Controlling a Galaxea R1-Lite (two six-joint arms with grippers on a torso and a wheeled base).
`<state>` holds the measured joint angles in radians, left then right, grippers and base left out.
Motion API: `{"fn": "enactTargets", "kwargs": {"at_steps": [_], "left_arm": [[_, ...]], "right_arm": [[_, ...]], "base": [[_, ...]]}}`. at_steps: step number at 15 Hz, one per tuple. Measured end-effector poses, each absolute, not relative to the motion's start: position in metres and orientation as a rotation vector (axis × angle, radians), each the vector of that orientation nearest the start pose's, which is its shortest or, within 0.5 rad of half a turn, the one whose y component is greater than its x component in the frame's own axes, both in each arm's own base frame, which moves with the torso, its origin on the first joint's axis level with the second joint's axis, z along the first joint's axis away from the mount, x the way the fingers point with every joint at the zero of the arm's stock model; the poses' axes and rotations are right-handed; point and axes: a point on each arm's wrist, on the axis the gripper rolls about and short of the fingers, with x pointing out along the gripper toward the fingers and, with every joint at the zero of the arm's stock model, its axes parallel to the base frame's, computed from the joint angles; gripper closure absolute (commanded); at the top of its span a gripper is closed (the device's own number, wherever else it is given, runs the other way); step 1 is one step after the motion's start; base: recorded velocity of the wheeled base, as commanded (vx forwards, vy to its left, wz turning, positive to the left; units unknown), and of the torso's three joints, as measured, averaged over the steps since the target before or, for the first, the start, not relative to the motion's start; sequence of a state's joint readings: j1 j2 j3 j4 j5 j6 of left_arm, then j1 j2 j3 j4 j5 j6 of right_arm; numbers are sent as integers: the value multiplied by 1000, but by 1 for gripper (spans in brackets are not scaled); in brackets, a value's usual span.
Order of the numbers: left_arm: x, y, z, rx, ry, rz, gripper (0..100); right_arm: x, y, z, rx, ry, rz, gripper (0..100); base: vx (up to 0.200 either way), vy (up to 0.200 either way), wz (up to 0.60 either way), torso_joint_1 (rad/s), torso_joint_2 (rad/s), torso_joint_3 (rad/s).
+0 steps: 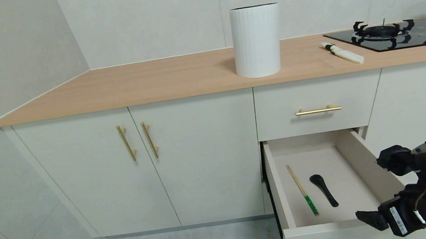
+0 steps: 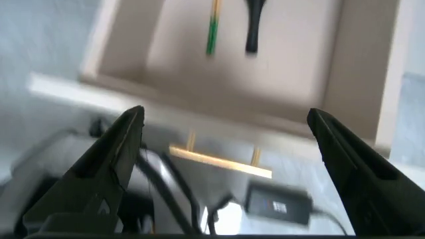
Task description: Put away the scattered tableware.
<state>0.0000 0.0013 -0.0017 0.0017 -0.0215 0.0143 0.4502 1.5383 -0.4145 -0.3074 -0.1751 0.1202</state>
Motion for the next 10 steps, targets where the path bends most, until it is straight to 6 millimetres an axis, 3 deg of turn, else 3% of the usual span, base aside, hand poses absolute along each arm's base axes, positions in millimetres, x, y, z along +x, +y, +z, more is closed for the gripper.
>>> {"fn": "enactTargets", "kwargs": {"at_steps": [4, 10], "left_arm": [[-23, 0, 76, 14, 1, -21, 0], [-23, 0, 76, 14, 1, -21, 0]], "right_arm": [[169, 93, 85, -263, 922, 287, 0], [165, 95, 64, -363, 1021, 321, 0]], "base": [[0, 0, 0, 0, 0, 0], [0, 0, 0, 0, 0, 0]]}}
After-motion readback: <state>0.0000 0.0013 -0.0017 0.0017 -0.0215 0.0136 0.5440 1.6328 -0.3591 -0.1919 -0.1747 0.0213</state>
